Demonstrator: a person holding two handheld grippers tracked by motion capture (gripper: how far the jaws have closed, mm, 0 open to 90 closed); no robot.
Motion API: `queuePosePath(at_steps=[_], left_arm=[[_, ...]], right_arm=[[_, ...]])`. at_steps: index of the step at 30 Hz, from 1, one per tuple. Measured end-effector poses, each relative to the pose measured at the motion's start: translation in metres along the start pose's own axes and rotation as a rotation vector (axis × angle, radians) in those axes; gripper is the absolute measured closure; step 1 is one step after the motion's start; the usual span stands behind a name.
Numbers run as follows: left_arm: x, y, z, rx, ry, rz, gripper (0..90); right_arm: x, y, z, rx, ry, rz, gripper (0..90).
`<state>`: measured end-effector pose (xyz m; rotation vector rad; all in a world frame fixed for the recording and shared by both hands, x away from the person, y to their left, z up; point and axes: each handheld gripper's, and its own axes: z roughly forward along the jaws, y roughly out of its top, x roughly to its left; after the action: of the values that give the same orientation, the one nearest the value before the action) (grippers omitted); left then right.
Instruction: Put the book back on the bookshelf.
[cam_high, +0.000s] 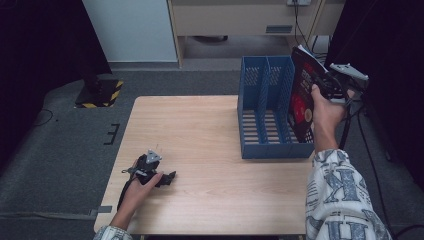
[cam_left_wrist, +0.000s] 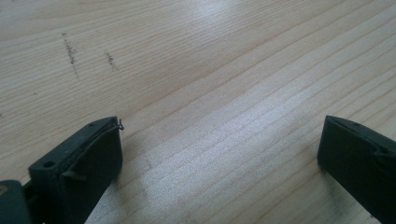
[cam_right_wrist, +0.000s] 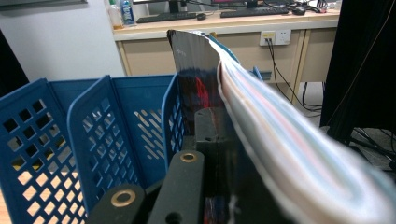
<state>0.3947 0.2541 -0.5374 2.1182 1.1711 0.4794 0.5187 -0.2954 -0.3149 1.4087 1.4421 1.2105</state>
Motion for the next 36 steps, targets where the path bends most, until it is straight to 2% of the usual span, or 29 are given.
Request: queuePosePath(at_steps=[7,14,21,25,36], left_arm=[[0.0,0.0,0.0,0.0,-0.001,-0.004,0.0],[0.0,0.0,0.0,0.0,-0.001,-0.004,0.0],[0.0,0.0,0.0,0.003,-0.001,0.0,0.0],[0.0,0.0,0.0,0.003,-0.001,0.0,0.0],[0.0,0.0,0.0,0.003,0.0,0.0,0.0]], right_arm=[[-0.001,-0.009,0.003,-0.005,-0.001,-0.004,87.1],[0.002,-0.019,0.007,0.003,-0.012,-0.034,87.1],[0.0,-0.022,0.007,0.003,-0.015,-0.033,87.1],[-0.002,-0.023,0.007,0.007,-0.021,-0.049,87.1],[-0.003,-0.032,0.01,0.007,-0.025,-0.033,87.1]])
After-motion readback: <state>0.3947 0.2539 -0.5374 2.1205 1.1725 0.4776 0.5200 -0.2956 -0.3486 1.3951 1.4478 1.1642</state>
